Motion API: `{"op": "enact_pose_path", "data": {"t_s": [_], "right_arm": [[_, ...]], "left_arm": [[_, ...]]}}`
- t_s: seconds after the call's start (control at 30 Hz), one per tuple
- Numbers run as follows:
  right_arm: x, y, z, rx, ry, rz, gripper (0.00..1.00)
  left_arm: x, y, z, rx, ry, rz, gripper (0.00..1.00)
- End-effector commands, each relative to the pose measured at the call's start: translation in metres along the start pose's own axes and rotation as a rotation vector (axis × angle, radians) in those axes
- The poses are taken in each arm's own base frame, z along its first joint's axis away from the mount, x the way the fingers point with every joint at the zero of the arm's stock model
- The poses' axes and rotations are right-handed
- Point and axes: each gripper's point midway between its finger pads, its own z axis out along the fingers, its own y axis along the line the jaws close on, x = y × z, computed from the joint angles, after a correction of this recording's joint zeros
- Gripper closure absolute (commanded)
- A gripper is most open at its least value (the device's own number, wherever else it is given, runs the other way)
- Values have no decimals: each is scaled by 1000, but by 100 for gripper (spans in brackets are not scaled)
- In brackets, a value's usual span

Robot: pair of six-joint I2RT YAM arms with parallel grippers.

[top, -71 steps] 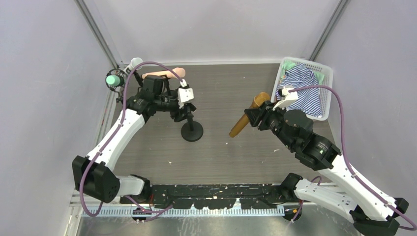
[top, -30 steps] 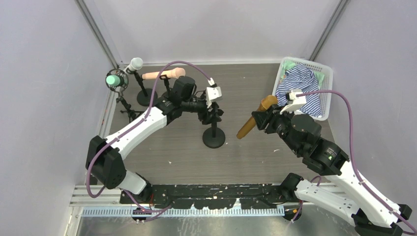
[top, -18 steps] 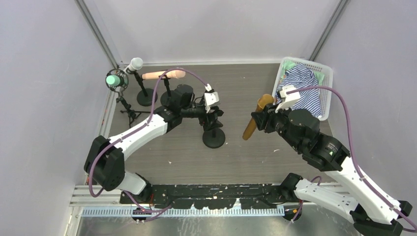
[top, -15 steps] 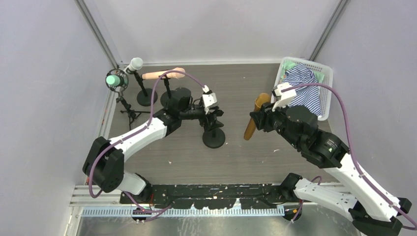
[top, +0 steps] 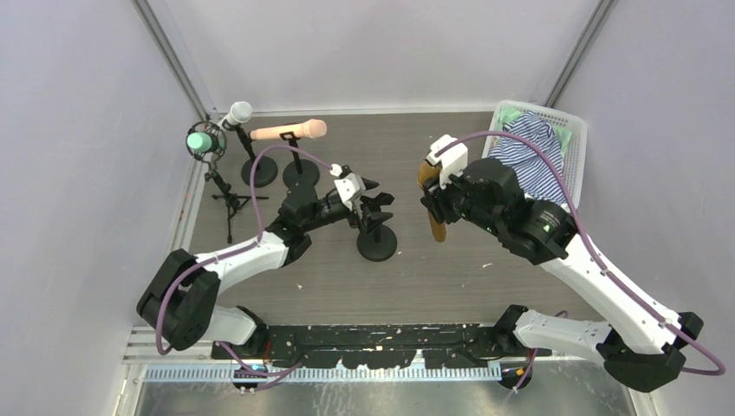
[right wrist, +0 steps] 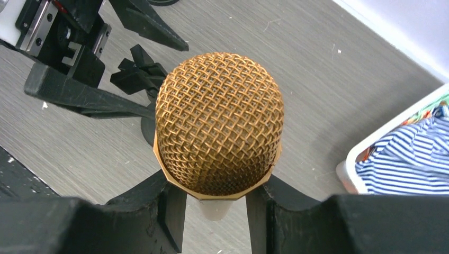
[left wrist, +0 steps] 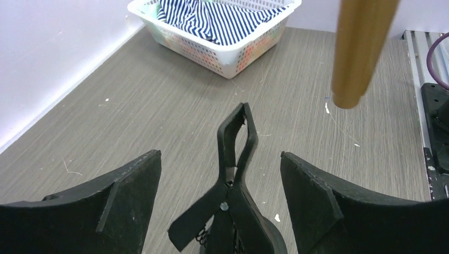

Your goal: Attach the microphones to the stand

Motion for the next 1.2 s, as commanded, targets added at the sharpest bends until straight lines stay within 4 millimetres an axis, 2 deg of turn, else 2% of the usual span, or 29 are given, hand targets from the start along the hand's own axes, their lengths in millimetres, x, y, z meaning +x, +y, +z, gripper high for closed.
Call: {"op": "enact_pose_path", "data": {"t_s": [0.0, 0.5, 0.77, 1.17], "right_arm": [[-32, 4, 1, -47, -68, -129, 99], [-52, 16, 26, -128, -64, -327, 99], [-56, 22, 38, -156, -57, -382, 99], [-60, 32, 56, -198, 0, -403, 99]], "left_arm": [[-42, 0, -8, -19, -193, 115, 17], [-41, 6, -19, -21, -301, 109, 16], [-28, 5, -27, 24, -286, 75, 17], [-12, -1, -26, 72, -234, 57, 18]]}}
